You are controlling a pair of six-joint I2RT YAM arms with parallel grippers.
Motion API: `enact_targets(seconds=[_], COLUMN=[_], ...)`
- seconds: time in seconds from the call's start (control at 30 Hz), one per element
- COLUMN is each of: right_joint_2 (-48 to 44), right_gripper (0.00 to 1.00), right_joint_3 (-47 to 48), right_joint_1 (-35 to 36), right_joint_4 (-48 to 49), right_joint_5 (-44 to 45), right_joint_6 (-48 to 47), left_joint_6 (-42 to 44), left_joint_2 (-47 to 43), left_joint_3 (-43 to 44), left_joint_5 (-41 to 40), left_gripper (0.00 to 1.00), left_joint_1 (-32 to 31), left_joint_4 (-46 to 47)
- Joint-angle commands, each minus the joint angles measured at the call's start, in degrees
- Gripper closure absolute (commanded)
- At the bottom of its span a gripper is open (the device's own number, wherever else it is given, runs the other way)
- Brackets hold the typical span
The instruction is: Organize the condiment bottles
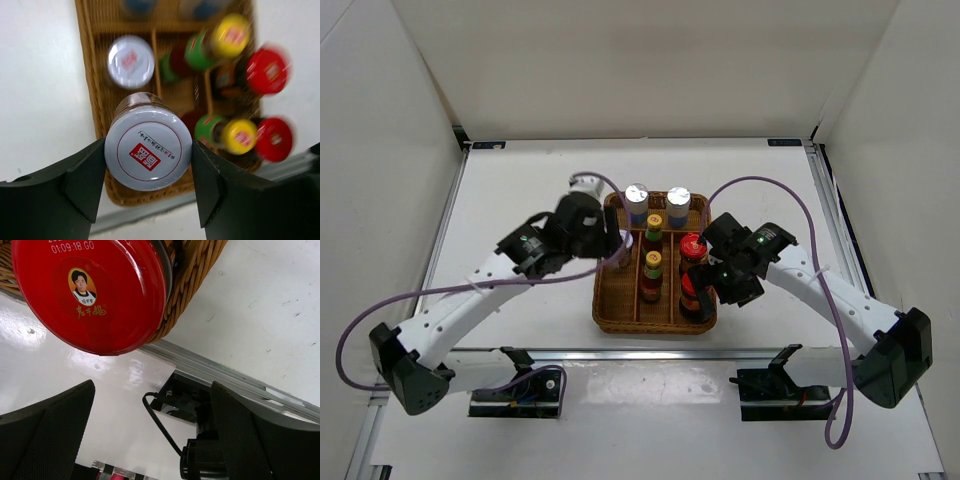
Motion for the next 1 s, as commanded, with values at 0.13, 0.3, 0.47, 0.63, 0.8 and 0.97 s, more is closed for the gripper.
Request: enact_targets(seconds=[0.13, 0.3, 0.47, 0.63, 0.8, 0.97], right_joint_2=[-2.31, -2.32, -2.32, -2.84, -2.84, -3.37], right_gripper=[0.01, 0.01, 0.01, 0.01, 0.01, 0.01], right_joint_3=[-1.11, -1.11, -1.11, -1.11, -1.11, -1.11], right_joint_1=[-0.23, -0.23, -0.23, -0.23, -0.23, -0.23], right_joint_4=[0.59, 1.11, 1.11, 1.11, 1.11, 1.11], right_joint_5=[-1.69, -1.69, -2.21, -1.69, -1.69, -1.17], right_joint_6=[-1.22, -1.22, -1.22, -1.22, -0.69, -0.69], left_joint_6=[-9.15, -9.67, -9.67, -13.27, -11.53, -11.77], left_joint_2=[1.72, 6.03, 13.4, 17.2, 17.12, 13.26], left_joint_3=[-7.14, -7.15, -5.48, -6.0, -6.01, -3.63], left_joint_5=[-7.97, -9.9, -11.22, -10.09, -9.03, -9.02], left_gripper=[0.89, 0.89, 0.89, 0.85, 0.03, 0.0], left_joint_1=[-7.96, -9.81, -9.81, -9.81, -9.81, -9.81], left_joint_4=[-0.18, 0.97, 1.49, 1.49, 2.02, -0.79])
